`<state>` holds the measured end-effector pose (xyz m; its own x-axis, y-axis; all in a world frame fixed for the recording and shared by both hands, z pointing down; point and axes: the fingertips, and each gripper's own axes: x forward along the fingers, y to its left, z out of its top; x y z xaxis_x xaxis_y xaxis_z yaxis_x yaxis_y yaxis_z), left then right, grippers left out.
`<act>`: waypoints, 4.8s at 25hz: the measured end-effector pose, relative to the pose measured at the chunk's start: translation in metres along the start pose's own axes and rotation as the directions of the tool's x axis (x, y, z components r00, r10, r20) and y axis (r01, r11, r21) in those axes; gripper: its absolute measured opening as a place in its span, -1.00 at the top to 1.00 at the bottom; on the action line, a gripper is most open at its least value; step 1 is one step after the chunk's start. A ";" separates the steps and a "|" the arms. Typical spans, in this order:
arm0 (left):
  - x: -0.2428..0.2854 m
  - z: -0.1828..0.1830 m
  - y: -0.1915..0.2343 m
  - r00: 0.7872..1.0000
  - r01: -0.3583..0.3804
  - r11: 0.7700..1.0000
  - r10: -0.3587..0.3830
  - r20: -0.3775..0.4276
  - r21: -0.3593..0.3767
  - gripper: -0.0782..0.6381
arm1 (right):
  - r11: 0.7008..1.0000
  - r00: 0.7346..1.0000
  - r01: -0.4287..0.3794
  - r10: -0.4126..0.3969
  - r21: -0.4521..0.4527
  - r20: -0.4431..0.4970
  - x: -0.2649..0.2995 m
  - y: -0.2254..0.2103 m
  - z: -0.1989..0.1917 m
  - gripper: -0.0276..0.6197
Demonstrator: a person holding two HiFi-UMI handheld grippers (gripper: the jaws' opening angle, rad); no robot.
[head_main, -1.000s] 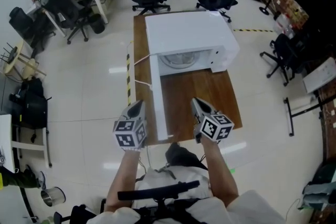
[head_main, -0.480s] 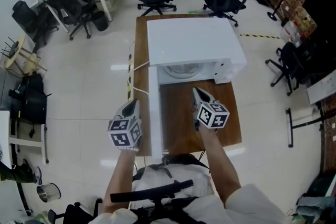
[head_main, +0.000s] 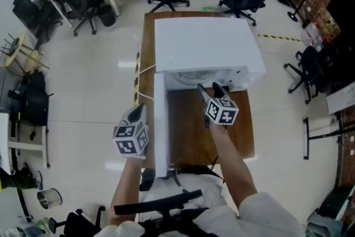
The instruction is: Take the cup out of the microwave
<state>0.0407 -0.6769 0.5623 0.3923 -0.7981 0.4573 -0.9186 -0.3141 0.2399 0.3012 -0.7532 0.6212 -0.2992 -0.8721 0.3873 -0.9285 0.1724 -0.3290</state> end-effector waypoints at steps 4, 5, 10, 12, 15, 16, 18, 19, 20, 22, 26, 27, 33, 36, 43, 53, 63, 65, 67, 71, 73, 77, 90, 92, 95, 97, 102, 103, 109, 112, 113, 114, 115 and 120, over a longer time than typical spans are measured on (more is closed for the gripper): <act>0.000 -0.001 0.005 1.000 -0.018 1.000 0.018 -0.001 -0.019 0.80 | 0.999 0.999 0.016 -0.016 -0.031 -0.030 0.022 -0.007 -0.004 -0.38; 0.000 -0.001 0.006 1.000 -0.023 0.999 0.023 0.000 -0.023 0.80 | 0.999 0.999 0.017 -0.018 -0.041 -0.034 0.028 -0.008 -0.004 -0.44; -0.002 -0.003 0.015 0.999 -0.049 0.998 0.049 -0.004 -0.042 0.80 | 0.996 0.999 0.019 -0.023 -0.086 -0.044 0.063 -0.012 -0.002 -0.60; -0.004 -0.005 0.019 0.998 -0.058 0.997 0.058 -0.006 -0.052 0.80 | 0.993 0.998 0.021 -0.027 -0.114 -0.055 0.076 -0.012 -0.005 -0.66; -0.006 -0.004 0.021 0.998 -0.069 0.995 0.069 -0.002 -0.065 0.80 | 0.989 0.996 0.033 -0.044 -0.143 -0.074 0.090 -0.020 -0.010 -0.71; -0.007 -0.004 0.022 0.997 -0.074 0.995 0.074 0.000 -0.070 0.80 | 0.988 0.996 0.037 -0.049 -0.151 -0.078 0.094 -0.022 -0.011 -0.73; -0.008 -0.004 0.024 0.996 -0.083 0.994 0.084 0.000 -0.075 0.80 | 0.985 0.995 0.043 -0.058 -0.170 -0.082 0.102 -0.025 -0.011 -0.73; -0.008 -0.005 0.025 0.996 -0.086 0.993 0.087 -0.001 -0.078 0.80 | 0.983 0.995 0.045 -0.060 -0.178 -0.085 0.105 -0.026 -0.011 -0.73; -0.009 -0.005 0.025 0.996 -0.089 0.993 0.089 -0.002 -0.080 0.80 | 0.982 0.994 0.046 -0.063 -0.185 -0.087 0.108 -0.027 -0.011 -0.73; -0.010 -0.006 0.027 0.996 -0.093 0.992 0.093 -0.004 -0.085 0.80 | 0.980 0.994 0.046 -0.065 -0.193 -0.092 0.115 -0.028 -0.012 -0.73; -0.011 -0.007 0.029 0.995 -0.104 0.990 0.104 -0.006 -0.095 0.80 | 0.978 0.995 0.051 -0.067 -0.204 -0.073 0.122 -0.029 -0.007 -0.73; -0.012 -0.008 0.030 0.994 -0.105 0.990 0.105 -0.007 -0.097 0.80 | 0.977 0.996 0.051 -0.067 -0.206 -0.067 0.123 -0.028 -0.005 -0.73; -0.013 -0.009 0.032 0.994 -0.112 0.989 0.111 -0.010 -0.099 0.80 | 0.974 0.995 0.053 -0.069 -0.218 -0.066 0.137 -0.030 -0.005 -0.73; -0.013 -0.010 0.032 0.993 -0.114 0.988 0.113 -0.012 -0.101 0.80 | 0.974 0.995 0.053 -0.070 -0.221 -0.069 0.142 -0.033 -0.009 -0.73; -0.014 -0.009 0.033 0.993 -0.115 0.988 0.114 -0.013 -0.103 0.80 | 0.964 0.994 0.058 -0.081 -0.259 -0.077 0.145 -0.035 -0.010 -0.53; -0.016 -0.008 0.031 0.995 -0.102 0.989 0.102 -0.008 -0.103 0.80 | 0.945 0.989 0.075 -0.110 -0.319 -0.096 0.137 -0.035 -0.014 -0.25; -0.007 0.012 0.013 0.998 -0.060 0.998 0.060 -0.003 -0.030 0.80 | 0.957 0.992 0.082 -0.104 -0.279 -0.067 0.083 -0.001 -0.012 -0.25; -0.008 0.016 0.008 0.999 -0.047 0.999 0.047 0.006 -0.024 0.80 | 0.961 0.994 0.070 -0.089 -0.269 -0.060 0.068 0.011 -0.013 -0.25; -0.012 0.018 0.000 0.999 -0.030 0.999 0.031 0.011 -0.017 0.80 | 0.967 0.996 0.057 -0.072 -0.248 -0.051 0.049 0.024 -0.012 -0.25; -0.028 0.016 -0.011 1.000 0.004 1.000 -0.004 0.016 -0.001 0.80 | 0.970 0.998 0.032 -0.042 -0.239 -0.037 0.011 0.054 -0.007 -0.25; -0.037 0.013 -0.014 1.000 0.016 1.000 -0.016 0.017 0.003 0.80 | 0.972 0.999 0.021 -0.030 -0.236 -0.034 -0.006 0.069 -0.005 -0.25; -0.054 0.004 -0.022 0.999 0.035 0.999 -0.035 0.014 0.005 0.80 | 0.974 0.999 0.011 -0.020 -0.228 -0.037 -0.042 0.085 -0.008 -0.25; -0.088 -0.014 -0.037 0.996 0.089 0.996 -0.089 0.019 0.007 0.80 | 0.987 1.000 0.024 -0.026 -0.160 -0.010 -0.145 0.113 -0.025 -0.25; -0.089 -0.015 -0.038 0.996 0.092 0.996 -0.092 0.020 0.005 0.80 | 0.990 1.000 0.027 -0.026 -0.141 0.008 -0.156 0.114 -0.023 -0.24; -0.088 -0.014 -0.040 0.995 0.096 0.995 -0.096 0.023 0.005 0.80 | 0.989 0.999 0.036 -0.031 -0.146 0.034 -0.171 0.115 -0.016 -0.24; -0.088 -0.014 -0.040 0.995 0.098 0.995 -0.098 0.026 0.004 0.80 | 0.988 0.999 0.037 -0.032 -0.148 0.040 -0.176 0.116 -0.013 -0.24; -0.089 -0.009 -0.045 0.994 0.102 0.995 -0.102 0.036 0.011 0.80 | 0.990 0.999 0.034 -0.029 -0.138 0.043 -0.185 0.118 -0.010 -0.24; -0.090 -0.008 -0.046 0.994 0.102 0.995 -0.102 0.038 0.012 0.80 | 0.990 0.999 0.034 -0.028 -0.137 0.044 -0.186 0.118 -0.009 -0.24; -0.091 -0.006 -0.044 0.993 0.109 0.994 -0.109 0.049 0.004 0.80 | 0.989 0.997 0.051 -0.043 -0.138 0.059 -0.191 0.117 -0.005 -0.24; -0.092 -0.006 -0.042 0.993 0.104 0.995 -0.104 0.054 0.003 0.80 | 0.990 0.997 0.053 -0.045 -0.133 0.057 -0.192 0.114 -0.007 -0.24; -0.093 -0.006 -0.043 0.993 0.103 0.995 -0.103 0.055 0.004 0.80 | 0.990 0.997 0.053 -0.045 -0.132 0.057 -0.193 0.114 -0.007 -0.24; -0.093 -0.005 -0.044 0.993 0.103 0.995 -0.103 0.055 0.005 0.80 | 0.990 0.997 0.053 -0.046 -0.131 0.057 -0.195 0.113 -0.006 -0.24; -0.094 -0.005 -0.044 0.993 0.103 0.995 -0.104 0.055 0.007 0.80 | 0.990 0.997 0.053 -0.045 -0.131 0.059 -0.196 0.114 -0.006 -0.24; -0.096 -0.009 -0.044 0.993 0.108 0.994 -0.108 0.051 0.010 0.80 | 0.990 0.998 0.040 -0.033 -0.133 0.058 -0.194 0.122 -0.010 -0.24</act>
